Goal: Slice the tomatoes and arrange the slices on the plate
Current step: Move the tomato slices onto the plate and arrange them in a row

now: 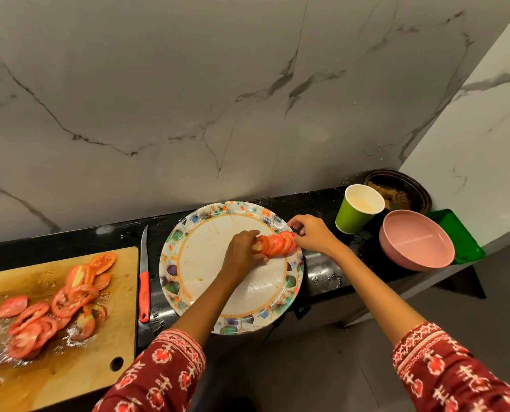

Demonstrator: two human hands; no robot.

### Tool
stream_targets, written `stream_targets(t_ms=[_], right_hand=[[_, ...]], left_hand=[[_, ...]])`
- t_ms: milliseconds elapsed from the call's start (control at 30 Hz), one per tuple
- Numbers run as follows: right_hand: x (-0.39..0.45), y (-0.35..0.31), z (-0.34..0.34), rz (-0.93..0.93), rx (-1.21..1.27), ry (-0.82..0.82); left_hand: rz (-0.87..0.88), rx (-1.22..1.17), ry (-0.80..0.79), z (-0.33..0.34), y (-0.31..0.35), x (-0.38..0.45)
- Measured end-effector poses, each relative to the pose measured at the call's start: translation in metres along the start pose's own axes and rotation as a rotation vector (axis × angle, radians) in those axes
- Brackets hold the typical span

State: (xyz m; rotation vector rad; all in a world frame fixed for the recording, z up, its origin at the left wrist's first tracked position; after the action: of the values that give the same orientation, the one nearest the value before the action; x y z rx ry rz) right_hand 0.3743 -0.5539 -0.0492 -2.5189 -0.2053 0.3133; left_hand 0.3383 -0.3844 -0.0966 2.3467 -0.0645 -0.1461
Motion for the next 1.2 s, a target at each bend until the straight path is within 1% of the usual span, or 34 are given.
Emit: stream_targets(t_ms=[167,400,467,600,633,700,767,900,1067,1200], right_hand=[[-0.004,0.003,-0.002,-0.018,0.002,-0.008],[-0.003,0.002,-0.003,-0.040,-0.019,0.047],[-0.004,0.001,-0.003,-0.044,-0.004,0.100],[-0.009,-0.003,-0.008,-0.029,0.078,0.310],[-0.011,-0.005,-0.009,-0.027,0.095,0.325],[-0.012,-0.014,-0.005,-0.038,0.120,0.306],[-0.012,-0.028,0.003,-0.072,0.144,0.276],[-0.012,-0.062,0.028,-0.129,0.156,0.238],[-0.017,-0.113,0.084,-0.211,0.191,0.188],[-0.023,-0.176,0.139,-0.286,0.220,0.123]], left_hand=[[0.021,0.039,-0.005,-0.001,-0.004,0.000],[0.044,0.025,-0.013,-0.004,-0.007,-0.002],[0.040,0.031,-0.013,-0.005,-0.009,-0.002],[0.026,0.018,-0.014,-0.013,-0.016,-0.008],[0.026,0.018,-0.016,-0.016,-0.018,-0.010],[0.023,0.019,-0.008,-0.024,-0.024,-0.018],[0.016,0.025,0.032,-0.036,-0.030,-0.027],[0.003,0.045,0.176,-0.071,-0.050,-0.051],[-0.059,0.058,0.317,-0.125,-0.097,-0.100],[-0.093,0.095,0.434,-0.176,-0.148,-0.149]])
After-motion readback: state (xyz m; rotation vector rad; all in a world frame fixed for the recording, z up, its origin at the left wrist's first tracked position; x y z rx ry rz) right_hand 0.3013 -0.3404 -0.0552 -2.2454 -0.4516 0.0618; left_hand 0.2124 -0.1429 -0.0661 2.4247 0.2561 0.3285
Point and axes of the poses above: each hand's wrist, its own x-axis towards the middle knuckle, its own z-axis out of the palm, y = z × x, the point moved 4 cm from there along x, towards the middle knuckle, and after that the axes turned 1 degree about x, right-handed, at the moved point
